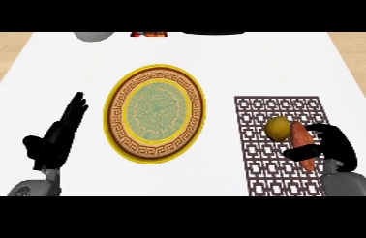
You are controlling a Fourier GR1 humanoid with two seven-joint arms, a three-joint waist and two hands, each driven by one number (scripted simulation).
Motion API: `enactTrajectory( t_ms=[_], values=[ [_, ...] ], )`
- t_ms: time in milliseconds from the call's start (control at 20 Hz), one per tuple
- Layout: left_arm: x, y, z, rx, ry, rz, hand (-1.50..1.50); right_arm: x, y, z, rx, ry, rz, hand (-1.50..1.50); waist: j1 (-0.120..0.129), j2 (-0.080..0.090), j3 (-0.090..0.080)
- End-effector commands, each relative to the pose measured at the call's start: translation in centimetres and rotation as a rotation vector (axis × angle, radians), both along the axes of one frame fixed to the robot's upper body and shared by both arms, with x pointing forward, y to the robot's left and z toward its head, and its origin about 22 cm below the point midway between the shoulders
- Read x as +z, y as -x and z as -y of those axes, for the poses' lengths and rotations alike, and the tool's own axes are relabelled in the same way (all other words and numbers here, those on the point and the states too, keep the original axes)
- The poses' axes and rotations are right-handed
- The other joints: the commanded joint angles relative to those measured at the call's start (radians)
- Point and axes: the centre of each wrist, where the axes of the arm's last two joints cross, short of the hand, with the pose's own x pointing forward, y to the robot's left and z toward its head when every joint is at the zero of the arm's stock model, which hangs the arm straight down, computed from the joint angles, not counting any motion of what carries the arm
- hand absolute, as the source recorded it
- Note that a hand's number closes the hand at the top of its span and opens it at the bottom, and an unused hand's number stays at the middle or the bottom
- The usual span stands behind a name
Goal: Pick the sweet potato from the placemat and place it in the plate
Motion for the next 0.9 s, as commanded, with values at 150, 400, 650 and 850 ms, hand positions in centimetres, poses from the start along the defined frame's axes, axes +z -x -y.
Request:
enactTrajectory(
  t_ms=[150, 400, 650, 850],
  values=[
    [0.5, 0.1, 2.0, -0.008, 0.003, 0.009, 0.00, -2.9, -0.2, 0.0, 0.054, -0.011, 0.015, 1.50, 0.006, 0.006, 0.010],
    [0.1, -0.3, -1.2, 0.003, -0.004, 0.012, 0.00, -1.7, 2.0, -3.6, 0.251, 0.096, 0.121, 1.50, -0.004, 0.004, 0.009],
    [-1.5, 1.4, 0.8, 0.018, 0.004, -0.020, 0.00, -1.3, 7.5, -8.0, 0.591, 0.164, 0.222, 1.50, -0.019, -0.005, 0.008],
    [-0.8, 1.6, -0.7, 0.020, -0.010, -0.005, 0.00, 3.4, 10.2, -8.1, 0.620, 0.225, 0.380, 1.50, -0.018, -0.002, 0.008]
  ],
)
